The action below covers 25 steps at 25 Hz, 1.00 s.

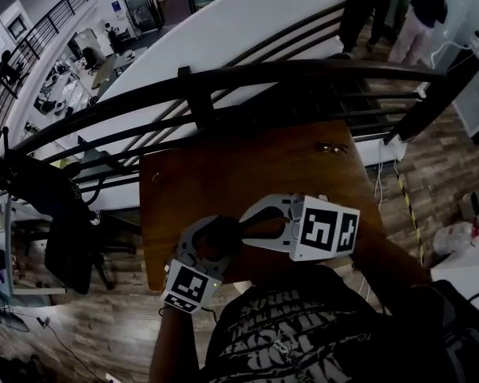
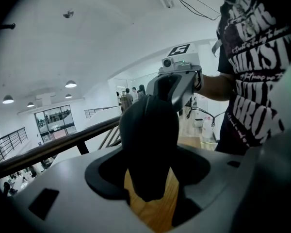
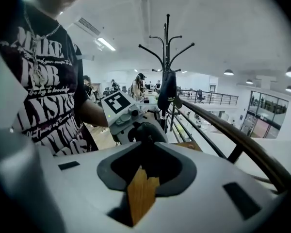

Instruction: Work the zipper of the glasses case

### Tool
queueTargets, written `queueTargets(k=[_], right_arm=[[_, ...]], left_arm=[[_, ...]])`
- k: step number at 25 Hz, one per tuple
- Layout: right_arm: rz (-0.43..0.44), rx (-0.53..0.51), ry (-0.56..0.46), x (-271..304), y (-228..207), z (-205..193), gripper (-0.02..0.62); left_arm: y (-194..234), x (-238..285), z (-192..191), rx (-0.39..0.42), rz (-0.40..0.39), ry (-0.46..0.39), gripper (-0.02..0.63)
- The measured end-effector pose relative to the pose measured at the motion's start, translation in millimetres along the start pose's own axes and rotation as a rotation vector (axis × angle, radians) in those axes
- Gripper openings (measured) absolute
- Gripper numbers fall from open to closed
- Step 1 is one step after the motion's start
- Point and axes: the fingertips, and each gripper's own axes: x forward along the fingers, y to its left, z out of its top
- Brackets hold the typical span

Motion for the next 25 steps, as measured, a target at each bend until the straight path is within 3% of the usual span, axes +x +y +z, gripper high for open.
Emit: queueTargets(k=[8,10,13,16,22,25], right_arm=[[-0.001,0.000,0.036,-1.4,4.6,-12.4,0.067],[-0.007,-0.019,0.042,-6.9,5.1,-14.5,0.026],[-0.031,-0.045,0.042,-19.6,-1.1,-19.0,0.021],[-0.027,0.005,0.002,-28.9,-6.3,-20.2,0.020],[0.001,0.085,-0.015,-43.9,-12.1,-36.0,0.020],[0.010,0.096,0.003,-53.4,-14.8,-46.9,0.020]], left_arm=[[-13.2,8.4,-11.8,0.019,0.035,0.073,0.264],[-18.1,12.4,-9.4,0.012,0.031,0.077,0.264],[-21.2,16.0,4.7,-0.061,0.014,0.015,0.262],[-22.8,13.4,15.1,-0.126,0.017,-0.057,0.257],[-29.3,23.7,23.0,-0.133,0.034,-0.092,0.253],[-31.7,25.0,40.8,-0.145,0.033,-0.175,0.250]])
